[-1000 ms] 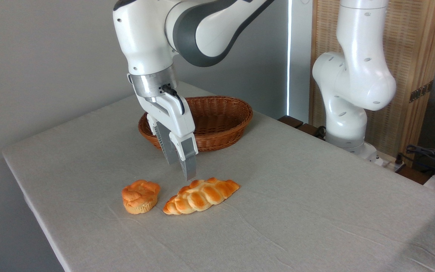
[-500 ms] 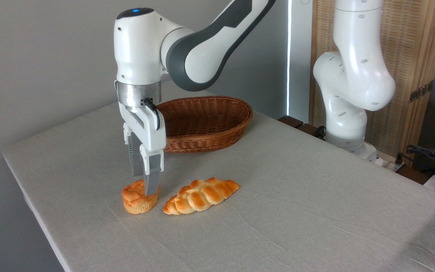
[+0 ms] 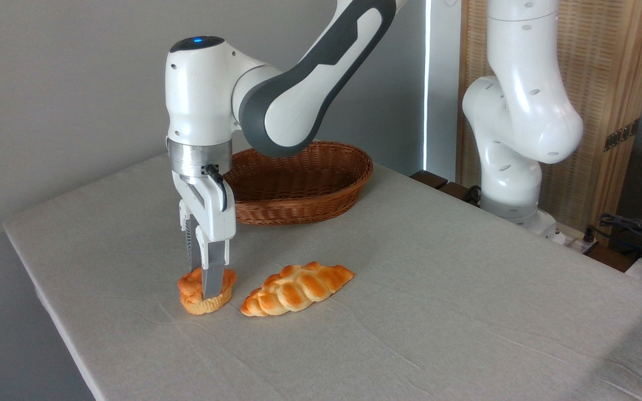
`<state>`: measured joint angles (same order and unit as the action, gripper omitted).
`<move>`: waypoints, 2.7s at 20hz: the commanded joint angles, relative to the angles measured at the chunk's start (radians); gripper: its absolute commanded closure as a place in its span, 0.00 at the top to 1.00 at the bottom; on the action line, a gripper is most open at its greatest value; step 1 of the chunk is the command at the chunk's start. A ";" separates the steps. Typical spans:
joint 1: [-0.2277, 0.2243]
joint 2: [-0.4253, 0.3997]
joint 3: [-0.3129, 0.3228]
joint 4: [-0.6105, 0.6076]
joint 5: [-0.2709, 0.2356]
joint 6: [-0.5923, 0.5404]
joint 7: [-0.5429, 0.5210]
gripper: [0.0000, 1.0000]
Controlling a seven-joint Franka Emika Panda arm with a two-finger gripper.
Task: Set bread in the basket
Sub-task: 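Lift the round roll and carry it over the wicker basket, then lower the roll into the basket and open the gripper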
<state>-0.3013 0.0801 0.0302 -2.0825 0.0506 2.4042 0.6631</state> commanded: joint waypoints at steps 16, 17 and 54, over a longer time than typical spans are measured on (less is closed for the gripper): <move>-0.004 -0.062 -0.001 0.009 -0.017 -0.022 -0.003 0.35; -0.005 -0.095 -0.007 0.015 -0.062 -0.040 -0.005 0.35; -0.288 -0.164 -0.079 0.091 -0.201 -0.422 -0.115 1.00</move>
<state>-0.6126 -0.0652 -0.0657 -2.0782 -0.1357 2.0857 0.5562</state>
